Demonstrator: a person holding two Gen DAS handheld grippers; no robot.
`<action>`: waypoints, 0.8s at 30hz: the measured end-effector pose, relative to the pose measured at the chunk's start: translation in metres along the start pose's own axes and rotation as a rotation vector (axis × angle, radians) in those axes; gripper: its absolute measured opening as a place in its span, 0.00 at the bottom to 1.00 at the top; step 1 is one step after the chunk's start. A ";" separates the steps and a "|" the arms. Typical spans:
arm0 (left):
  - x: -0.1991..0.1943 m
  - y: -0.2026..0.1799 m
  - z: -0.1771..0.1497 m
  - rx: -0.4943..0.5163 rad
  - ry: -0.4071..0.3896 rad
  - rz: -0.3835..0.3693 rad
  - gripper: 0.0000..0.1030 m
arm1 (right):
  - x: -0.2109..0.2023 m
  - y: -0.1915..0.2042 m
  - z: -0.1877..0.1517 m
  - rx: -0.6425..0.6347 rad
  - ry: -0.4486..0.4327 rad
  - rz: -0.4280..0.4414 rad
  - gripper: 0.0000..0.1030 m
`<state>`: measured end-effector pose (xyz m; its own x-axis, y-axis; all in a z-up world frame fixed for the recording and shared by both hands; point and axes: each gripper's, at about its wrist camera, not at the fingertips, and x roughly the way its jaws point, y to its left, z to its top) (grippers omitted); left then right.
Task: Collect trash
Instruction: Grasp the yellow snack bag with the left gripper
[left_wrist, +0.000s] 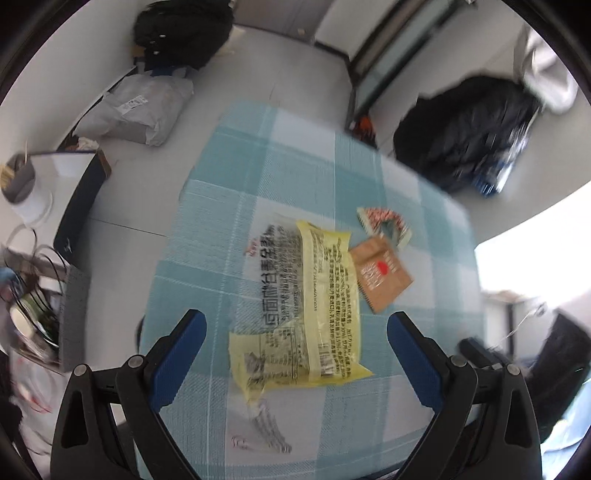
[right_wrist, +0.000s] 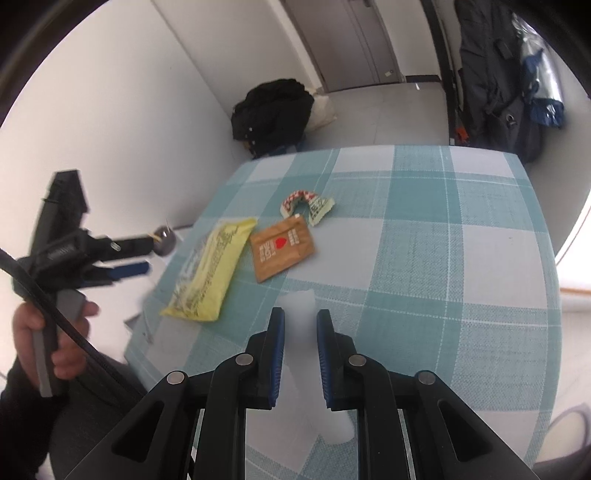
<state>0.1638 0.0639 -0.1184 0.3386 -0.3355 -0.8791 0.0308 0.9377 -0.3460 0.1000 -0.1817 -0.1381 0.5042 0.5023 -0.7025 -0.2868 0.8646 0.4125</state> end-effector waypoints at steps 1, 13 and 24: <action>0.004 -0.003 0.002 0.002 0.012 0.026 0.94 | -0.001 -0.003 0.001 0.015 -0.008 0.010 0.16; 0.046 -0.028 0.015 0.060 0.166 0.216 0.94 | -0.009 -0.020 0.008 0.078 -0.049 0.077 0.16; 0.046 -0.039 0.002 0.171 0.168 0.336 0.92 | -0.017 -0.023 0.010 0.078 -0.066 0.081 0.16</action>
<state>0.1802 0.0122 -0.1443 0.1986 -0.0051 -0.9801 0.1056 0.9943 0.0162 0.1061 -0.2097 -0.1302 0.5352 0.5670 -0.6262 -0.2660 0.8167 0.5122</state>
